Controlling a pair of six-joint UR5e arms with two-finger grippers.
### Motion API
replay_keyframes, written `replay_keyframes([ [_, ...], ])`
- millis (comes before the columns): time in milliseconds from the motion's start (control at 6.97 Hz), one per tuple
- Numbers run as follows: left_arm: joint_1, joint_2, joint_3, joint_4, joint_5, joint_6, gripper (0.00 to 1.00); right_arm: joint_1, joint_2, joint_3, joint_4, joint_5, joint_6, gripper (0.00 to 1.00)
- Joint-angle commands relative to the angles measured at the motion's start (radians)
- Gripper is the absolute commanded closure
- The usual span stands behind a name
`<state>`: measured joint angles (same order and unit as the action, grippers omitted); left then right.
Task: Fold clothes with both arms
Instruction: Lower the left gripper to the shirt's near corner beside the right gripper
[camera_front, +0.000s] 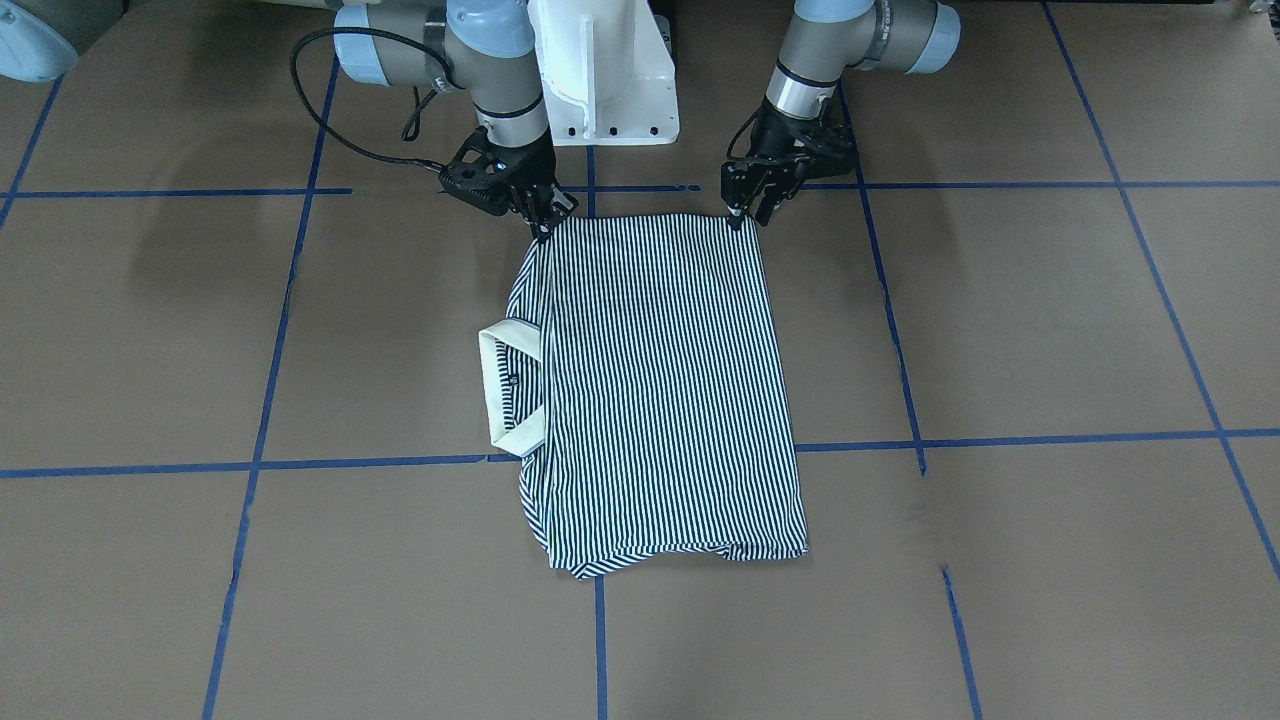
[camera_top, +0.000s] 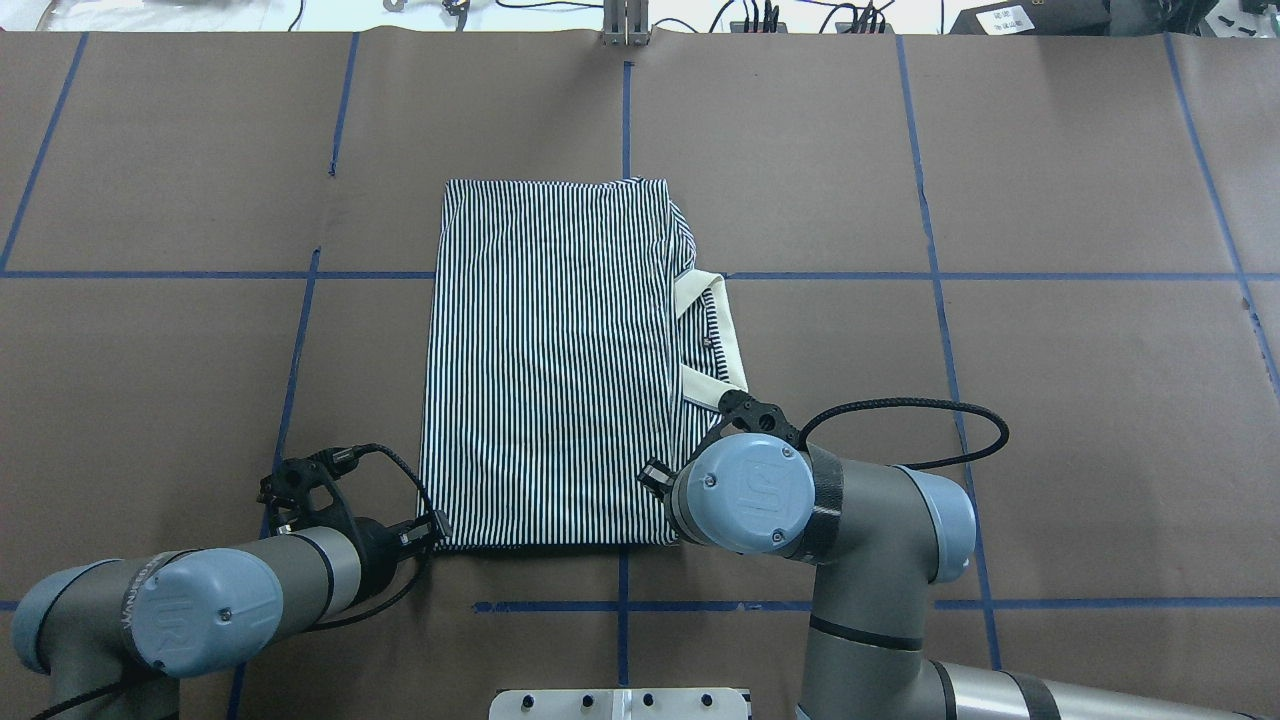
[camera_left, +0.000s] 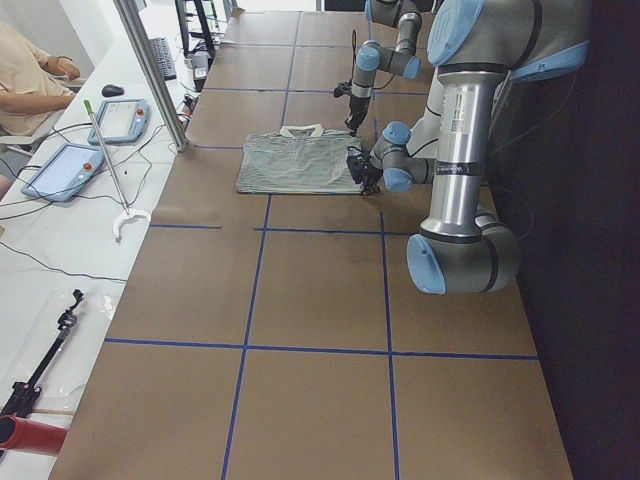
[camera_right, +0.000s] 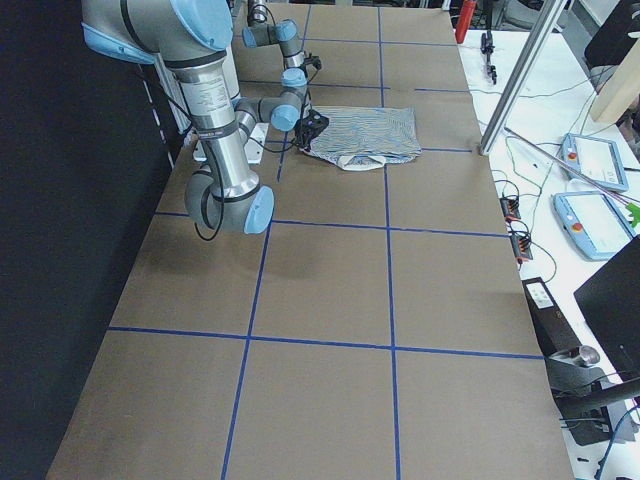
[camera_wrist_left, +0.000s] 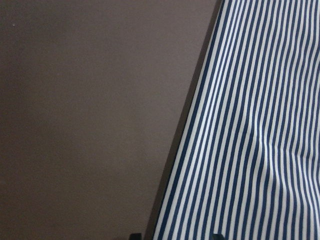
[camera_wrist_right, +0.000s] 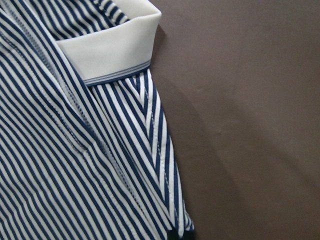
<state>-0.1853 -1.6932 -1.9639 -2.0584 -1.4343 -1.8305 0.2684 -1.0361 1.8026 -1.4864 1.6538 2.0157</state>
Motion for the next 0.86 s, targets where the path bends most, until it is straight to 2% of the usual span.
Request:
replay_keyframes([
  [0, 0.004, -0.002, 0.0, 0.004, -0.001, -0.01, 0.85, 0.0, 0.001, 0.001, 0.0, 0.0, 0.0, 1.0],
  [144, 0.004, 0.0, 0.0, 0.006, -0.001, -0.012, 1.0, 0.0, 0.001, 0.001, 0.0, 0.001, 0.0, 1.0],
  [574, 0.004, -0.006, -0.033, 0.006, -0.003, -0.012, 1.0, 0.002, 0.002, 0.009, 0.0, 0.001, 0.0, 1.0],
  [718, 0.004, -0.003, -0.077, 0.007, -0.003, -0.015, 1.0, 0.006, -0.007, 0.064, -0.015, 0.001, 0.006, 1.0],
])
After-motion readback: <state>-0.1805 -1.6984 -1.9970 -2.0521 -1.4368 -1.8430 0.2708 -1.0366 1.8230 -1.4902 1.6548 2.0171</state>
